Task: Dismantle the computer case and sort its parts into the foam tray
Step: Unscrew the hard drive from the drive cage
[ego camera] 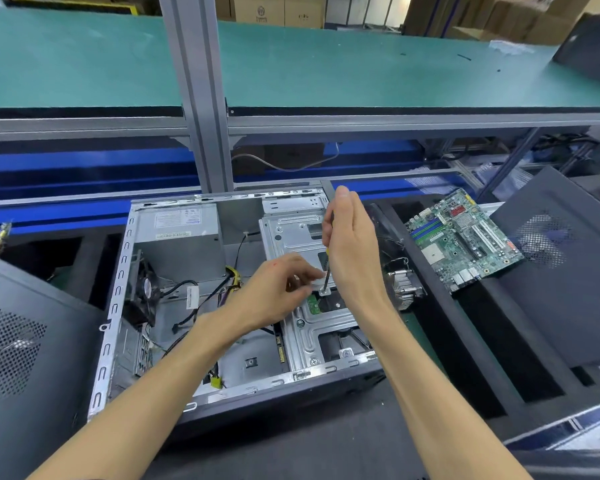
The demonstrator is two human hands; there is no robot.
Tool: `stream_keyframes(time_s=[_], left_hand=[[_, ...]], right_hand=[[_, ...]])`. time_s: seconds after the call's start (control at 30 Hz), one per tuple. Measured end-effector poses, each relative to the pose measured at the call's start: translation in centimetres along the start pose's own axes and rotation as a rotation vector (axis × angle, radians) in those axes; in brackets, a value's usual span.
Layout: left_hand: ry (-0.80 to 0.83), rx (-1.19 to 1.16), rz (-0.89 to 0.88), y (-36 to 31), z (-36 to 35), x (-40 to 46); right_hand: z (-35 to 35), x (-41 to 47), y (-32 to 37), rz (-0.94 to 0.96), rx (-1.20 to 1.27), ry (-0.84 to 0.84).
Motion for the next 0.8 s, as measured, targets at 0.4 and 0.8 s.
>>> stream_keyframes(time_s=[0.4, 0.8], left_hand=[[-0.073, -0.035, 0.013, 0.1, -0.9, -0.5], [-0.158, -0.074, -0.077, -0.6, -1.0, 0.3]], right_hand=[[1.2, 0.5, -1.1, -0.029, 0.394, 0.197], [-0.5, 1.7, -1.1, -0.051, 0.447, 0.392]])
Point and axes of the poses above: each hand's wrist, its own x-axis towards the middle knuckle, its own z-axis out of the back of the hand, y = z × x, the point moved 3 cm from there along x, towards the middle knuckle, and after that the axes turned 1 degree about -y, right-handed, at the moved point
